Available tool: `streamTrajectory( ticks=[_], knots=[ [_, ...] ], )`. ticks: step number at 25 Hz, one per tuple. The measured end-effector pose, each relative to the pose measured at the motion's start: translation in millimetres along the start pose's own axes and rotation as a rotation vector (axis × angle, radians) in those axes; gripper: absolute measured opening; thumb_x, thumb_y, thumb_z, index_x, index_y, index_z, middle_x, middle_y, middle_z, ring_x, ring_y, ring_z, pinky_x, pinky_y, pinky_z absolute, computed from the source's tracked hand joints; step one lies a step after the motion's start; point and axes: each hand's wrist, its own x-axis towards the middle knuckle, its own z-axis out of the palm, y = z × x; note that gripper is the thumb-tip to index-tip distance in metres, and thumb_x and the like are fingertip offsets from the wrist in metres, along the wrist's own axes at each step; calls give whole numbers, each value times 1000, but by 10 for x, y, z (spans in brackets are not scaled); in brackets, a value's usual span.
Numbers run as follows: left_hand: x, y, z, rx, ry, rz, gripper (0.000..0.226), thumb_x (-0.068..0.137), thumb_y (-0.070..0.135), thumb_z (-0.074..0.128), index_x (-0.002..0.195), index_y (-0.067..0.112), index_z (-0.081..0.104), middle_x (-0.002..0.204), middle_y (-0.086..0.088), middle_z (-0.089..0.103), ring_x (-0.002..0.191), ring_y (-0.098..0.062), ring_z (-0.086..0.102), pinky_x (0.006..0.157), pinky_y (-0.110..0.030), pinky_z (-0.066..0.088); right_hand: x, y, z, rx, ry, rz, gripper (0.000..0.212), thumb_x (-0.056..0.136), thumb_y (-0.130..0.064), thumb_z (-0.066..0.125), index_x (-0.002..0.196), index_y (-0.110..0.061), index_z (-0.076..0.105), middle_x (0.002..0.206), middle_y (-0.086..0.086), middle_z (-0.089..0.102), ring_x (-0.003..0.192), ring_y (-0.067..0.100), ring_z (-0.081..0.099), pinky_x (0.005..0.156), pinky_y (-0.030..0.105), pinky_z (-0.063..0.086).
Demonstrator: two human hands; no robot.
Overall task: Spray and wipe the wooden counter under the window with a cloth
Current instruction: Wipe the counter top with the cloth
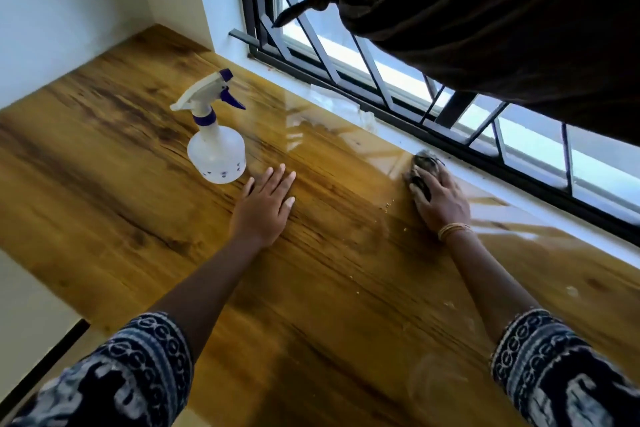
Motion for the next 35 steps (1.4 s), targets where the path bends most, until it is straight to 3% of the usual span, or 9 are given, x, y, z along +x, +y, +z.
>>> streamTrajectory(
  ticks=[5,9,13,16,19,23,25,29,35],
  knots=[
    [38,-20,52,-15,21,12,55,98,42,20,152,29,23,160,5,18,148,-16,14,118,-43,15,-699,-632,278,7,-44,-564,43,94,-52,44,136,-46,45,154,-1,34,138,27,36,105,49,43],
    [32,-21,34,-19,13,8,55,98,41,21,152,30,23,160,5,19,148,-16,14,118,-43,14,-1125,-715,423,118,-86,-1024,41,94,-36,53,135,-29,54,149,8,43,136,28,43,106,41,41],
    [44,-19,21,-22,12,6,53,99,40,23,152,29,22,160,4,19,148,-16,14,118,-42,14,-474,-365,217,182,158,-485,38,97,-30,49,135,-24,53,145,11,45,121,33,53,93,45,52],
    [42,-17,29,-17,16,-5,51,101,37,29,152,29,23,160,5,20,148,-15,14,118,-42,14,113,-259,71,135,112,-154,42,100,-40,43,139,-29,49,149,9,39,120,35,51,90,46,48],
    [45,-15,23,-18,3,-12,53,100,40,25,152,30,22,160,5,19,148,-15,14,118,-41,13,153,-722,195,7,62,-298,41,98,-43,45,138,-33,49,150,5,38,127,31,45,97,46,44],
    [37,-10,-3,-22,-14,-5,57,98,43,19,152,29,20,160,6,17,148,-14,12,120,-41,14,-201,-1160,445,75,-40,-898,42,96,-36,44,134,-23,55,145,10,46,131,32,45,104,43,40],
    [28,-10,-9,-38,-14,-4,56,98,44,18,152,29,20,160,6,17,148,-14,12,120,-41,13,-68,-1049,397,149,3,-818,38,98,-28,47,134,-19,56,146,10,45,127,30,48,103,40,42],
    [32,5,13,-59,19,-20,54,99,43,23,151,31,22,160,8,18,148,-12,12,120,-39,12,569,-971,293,252,172,-170,40,101,-32,44,137,-18,51,146,11,41,118,30,51,99,44,46],
    [20,-2,10,-133,38,-14,51,100,40,31,150,29,29,158,9,22,147,-10,14,120,-37,12,900,-2060,468,-37,48,-506,44,103,-37,34,144,-25,41,156,6,29,140,30,30,113,47,32]
  ],
)
